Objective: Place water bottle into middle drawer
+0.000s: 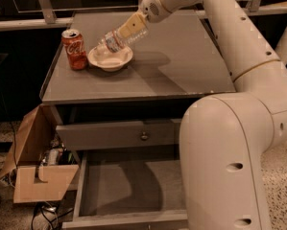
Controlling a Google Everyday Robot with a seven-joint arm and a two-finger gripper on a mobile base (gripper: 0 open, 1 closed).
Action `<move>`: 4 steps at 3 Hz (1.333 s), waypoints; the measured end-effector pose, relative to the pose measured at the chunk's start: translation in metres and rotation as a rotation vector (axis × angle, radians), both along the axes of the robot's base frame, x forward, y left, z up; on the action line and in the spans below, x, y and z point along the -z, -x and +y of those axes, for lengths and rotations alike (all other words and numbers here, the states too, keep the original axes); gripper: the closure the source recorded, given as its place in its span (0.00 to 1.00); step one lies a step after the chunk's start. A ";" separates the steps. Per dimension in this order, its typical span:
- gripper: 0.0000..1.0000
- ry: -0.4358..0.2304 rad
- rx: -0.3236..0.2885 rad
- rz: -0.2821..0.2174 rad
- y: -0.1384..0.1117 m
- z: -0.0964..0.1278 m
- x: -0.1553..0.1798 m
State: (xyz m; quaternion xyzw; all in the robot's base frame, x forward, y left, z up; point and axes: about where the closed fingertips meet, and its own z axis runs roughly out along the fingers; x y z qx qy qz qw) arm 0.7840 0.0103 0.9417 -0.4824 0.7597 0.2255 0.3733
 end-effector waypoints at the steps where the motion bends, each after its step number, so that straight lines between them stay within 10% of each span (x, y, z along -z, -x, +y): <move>1: 1.00 -0.001 0.043 -0.054 -0.004 -0.018 -0.039; 4: 1.00 0.011 0.158 -0.059 0.016 -0.064 -0.084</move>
Offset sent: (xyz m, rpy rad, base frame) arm 0.0152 -0.0527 0.0812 -0.0040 -0.0912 -0.0971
